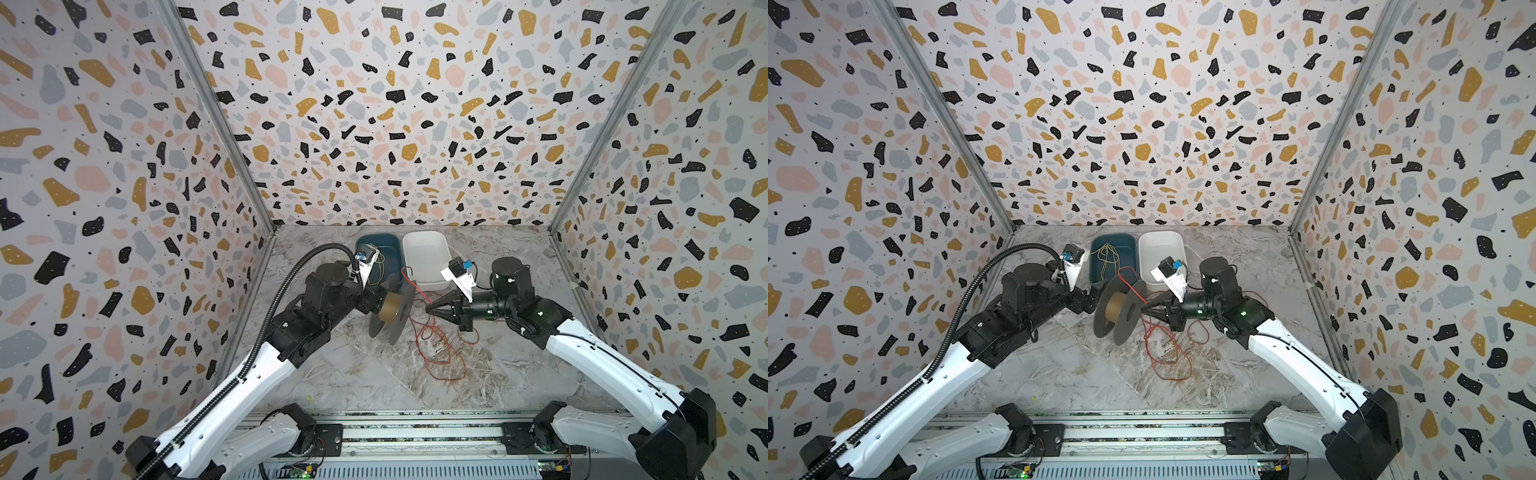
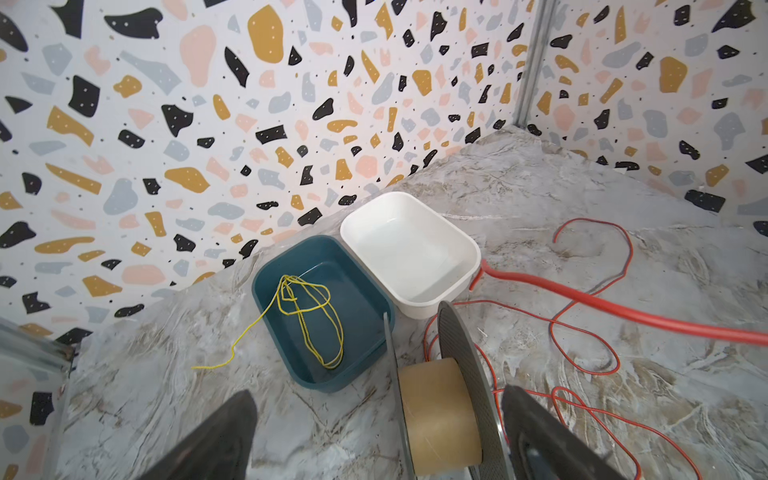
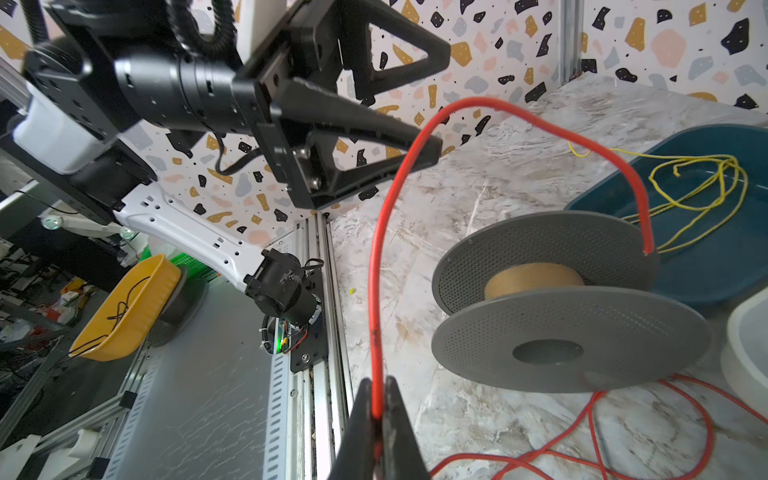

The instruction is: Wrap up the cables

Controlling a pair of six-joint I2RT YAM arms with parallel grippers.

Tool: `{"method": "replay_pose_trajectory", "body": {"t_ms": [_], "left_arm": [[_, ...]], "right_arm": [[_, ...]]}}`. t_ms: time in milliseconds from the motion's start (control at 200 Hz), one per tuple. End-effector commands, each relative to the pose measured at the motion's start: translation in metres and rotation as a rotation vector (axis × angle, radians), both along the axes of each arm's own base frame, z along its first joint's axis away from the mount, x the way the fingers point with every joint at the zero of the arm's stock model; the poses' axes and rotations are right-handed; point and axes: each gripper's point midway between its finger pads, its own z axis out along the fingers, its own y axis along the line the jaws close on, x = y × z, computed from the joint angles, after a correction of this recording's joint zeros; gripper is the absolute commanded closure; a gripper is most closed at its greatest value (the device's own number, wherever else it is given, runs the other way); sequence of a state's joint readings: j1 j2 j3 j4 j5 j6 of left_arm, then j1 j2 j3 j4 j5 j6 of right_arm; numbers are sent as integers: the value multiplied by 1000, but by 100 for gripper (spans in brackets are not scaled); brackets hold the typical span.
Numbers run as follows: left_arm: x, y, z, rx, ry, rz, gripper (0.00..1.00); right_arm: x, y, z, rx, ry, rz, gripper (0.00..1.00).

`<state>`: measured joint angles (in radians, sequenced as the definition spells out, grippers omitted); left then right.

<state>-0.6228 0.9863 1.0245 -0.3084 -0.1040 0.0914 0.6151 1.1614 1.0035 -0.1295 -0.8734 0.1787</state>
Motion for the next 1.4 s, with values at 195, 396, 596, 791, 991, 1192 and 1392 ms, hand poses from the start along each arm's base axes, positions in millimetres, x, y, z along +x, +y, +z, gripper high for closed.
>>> {"method": "replay_pose_trajectory", "body": {"t_ms": [195, 396, 596, 791, 991, 1192, 1392], "left_arm": [[13, -12, 11, 40, -171, -64, 10], [17, -31, 25, 19, -213, -140, 13], [18, -44, 30, 3, -233, -196, 20], [18, -49, 38, -41, -262, -213, 31], [19, -56, 40, -44, -259, -241, 46], [19, -56, 40, -44, -259, -244, 57], [17, -49, 41, -33, -269, -218, 78]], "right_arm": [[-12, -2, 36, 77, 71, 138, 100], [-9, 4, 34, 75, 112, 181, 100], [-6, 9, 34, 81, 131, 215, 100], [-6, 13, 32, 89, 159, 260, 100], [-2, 18, 30, 98, 177, 280, 100], [6, 21, 29, 102, 187, 280, 100], [16, 20, 30, 106, 190, 266, 100]]}}
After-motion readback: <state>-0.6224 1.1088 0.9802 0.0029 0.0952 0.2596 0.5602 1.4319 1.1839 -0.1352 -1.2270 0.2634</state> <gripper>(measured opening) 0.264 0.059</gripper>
